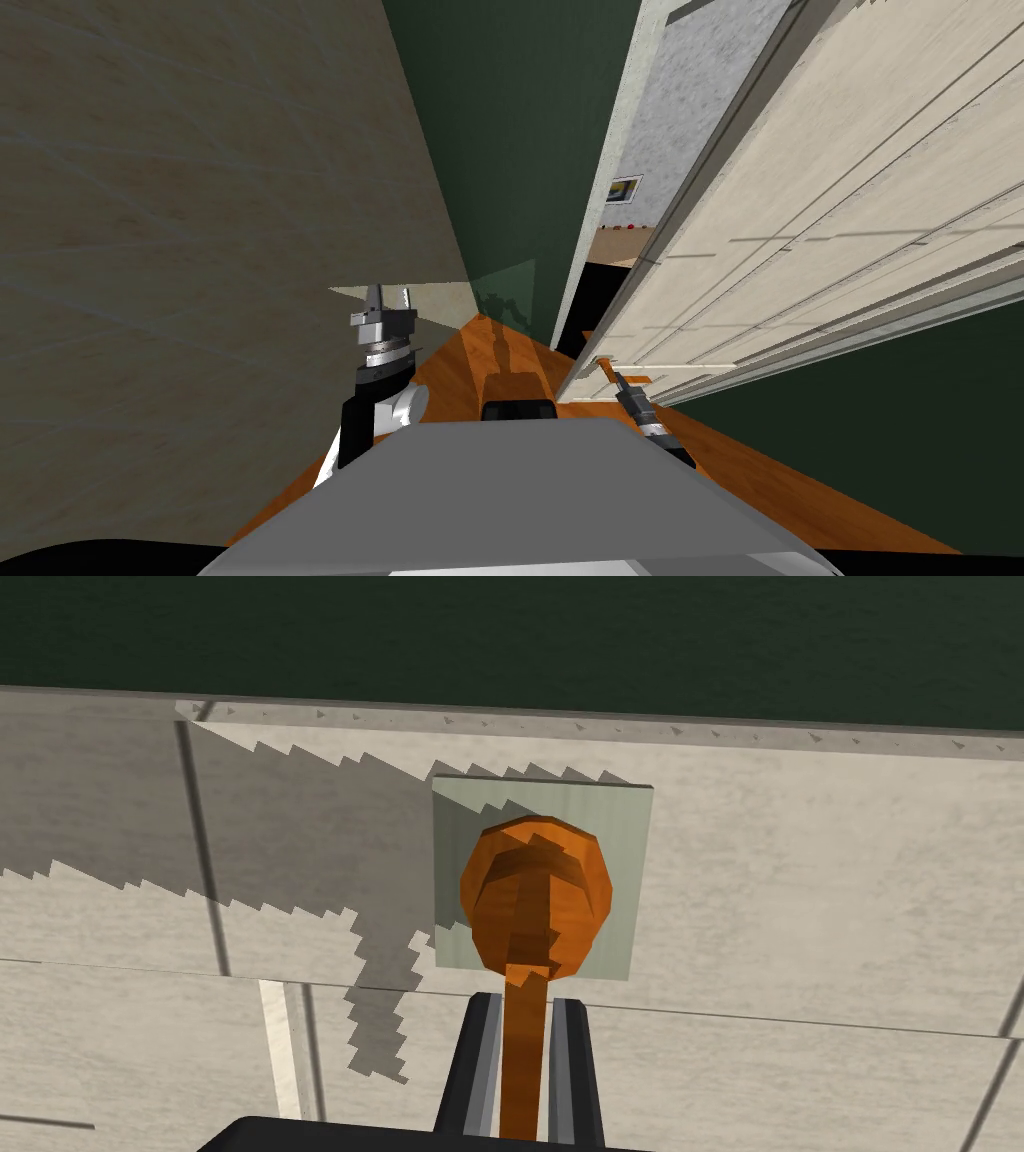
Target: Pull the door open
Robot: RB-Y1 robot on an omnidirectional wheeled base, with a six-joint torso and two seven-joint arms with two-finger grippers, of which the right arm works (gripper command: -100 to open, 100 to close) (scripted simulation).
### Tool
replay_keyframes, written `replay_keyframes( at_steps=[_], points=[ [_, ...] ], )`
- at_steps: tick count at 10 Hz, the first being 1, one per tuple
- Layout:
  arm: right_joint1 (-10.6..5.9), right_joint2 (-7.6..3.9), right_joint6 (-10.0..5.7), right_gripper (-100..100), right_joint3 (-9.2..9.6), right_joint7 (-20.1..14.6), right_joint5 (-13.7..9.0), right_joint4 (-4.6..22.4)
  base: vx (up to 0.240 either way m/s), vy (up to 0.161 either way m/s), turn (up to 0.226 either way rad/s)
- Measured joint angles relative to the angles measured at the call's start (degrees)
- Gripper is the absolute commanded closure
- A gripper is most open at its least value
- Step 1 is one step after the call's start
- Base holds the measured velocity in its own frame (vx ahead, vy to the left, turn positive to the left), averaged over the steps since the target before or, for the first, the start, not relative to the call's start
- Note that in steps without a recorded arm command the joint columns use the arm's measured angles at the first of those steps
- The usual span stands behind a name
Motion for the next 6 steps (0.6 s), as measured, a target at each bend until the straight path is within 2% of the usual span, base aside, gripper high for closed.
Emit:
replay_keyframes(
  at_steps=[2,4,6],
  points=[
    [0.36,-0.21,-0.89,100,0.36,-0.29,0.20,0.48,-0.216,-0.072,0.185],
    [0.65,-0.34,-1.44,100,0.65,-0.59,0.36,0.51,-0.122,-0.007,0.027],
    [-0.08,-0.45,0.57,100,1.38,0.09,-0.28,-1.33,-0.235,-0.035,0.031]
  ],
)
